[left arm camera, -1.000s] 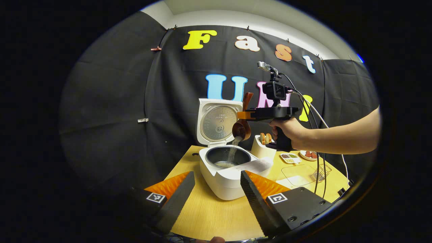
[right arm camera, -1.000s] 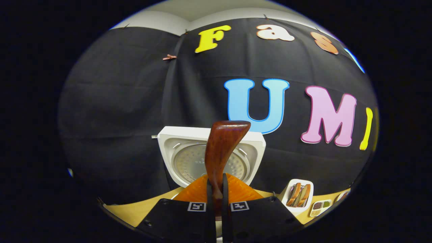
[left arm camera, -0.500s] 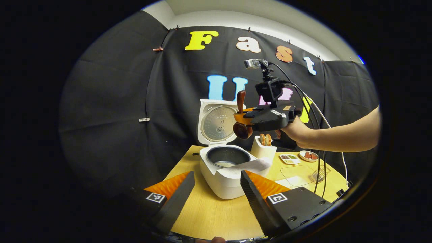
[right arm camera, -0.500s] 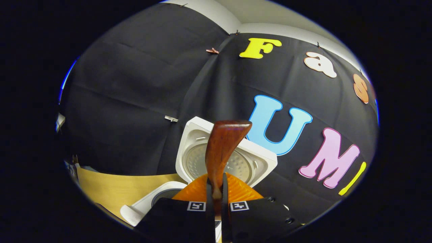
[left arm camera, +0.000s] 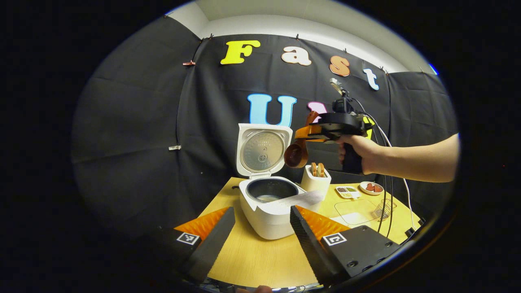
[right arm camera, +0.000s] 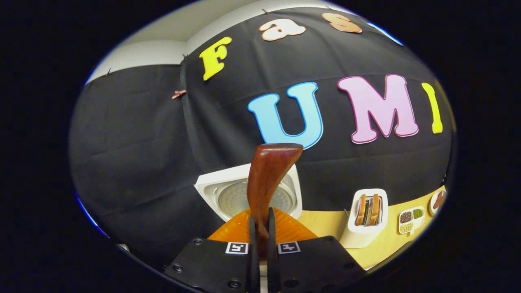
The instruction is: Close the left gripper, press the button to open the rice cooker; take a wooden spoon from the chopstick holder with the right hand, scoop a spoonful of rice and pour it into the rice cooker, then put the wooden spoon back into the chopstick holder.
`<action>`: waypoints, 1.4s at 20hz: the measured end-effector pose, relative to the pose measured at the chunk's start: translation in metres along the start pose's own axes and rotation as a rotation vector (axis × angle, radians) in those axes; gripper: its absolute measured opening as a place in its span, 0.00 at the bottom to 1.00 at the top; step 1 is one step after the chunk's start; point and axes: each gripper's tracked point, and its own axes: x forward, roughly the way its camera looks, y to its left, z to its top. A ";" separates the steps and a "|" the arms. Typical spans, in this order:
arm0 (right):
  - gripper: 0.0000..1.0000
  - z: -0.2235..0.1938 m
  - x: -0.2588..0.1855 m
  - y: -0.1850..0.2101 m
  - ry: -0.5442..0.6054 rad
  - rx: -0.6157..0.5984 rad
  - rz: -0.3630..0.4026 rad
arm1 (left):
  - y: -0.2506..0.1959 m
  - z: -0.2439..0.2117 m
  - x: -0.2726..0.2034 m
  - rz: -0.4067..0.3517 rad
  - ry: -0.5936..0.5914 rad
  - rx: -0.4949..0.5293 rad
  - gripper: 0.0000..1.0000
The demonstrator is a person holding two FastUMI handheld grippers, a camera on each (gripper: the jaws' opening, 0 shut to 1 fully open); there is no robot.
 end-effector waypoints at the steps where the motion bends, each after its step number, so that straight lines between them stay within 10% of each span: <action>1: 0.11 0.009 -0.014 -0.007 -0.018 0.009 -0.005 | -0.003 0.003 -0.001 -0.003 -0.004 -0.005 0.94; 12: 0.11 0.055 -0.194 -0.133 -0.171 0.102 -0.135 | -0.059 0.029 0.008 -0.047 -0.060 0.032 0.94; 28: 0.11 -0.082 -0.338 -0.413 0.023 0.101 -0.558 | -0.132 0.052 0.030 -0.009 -0.049 0.036 0.94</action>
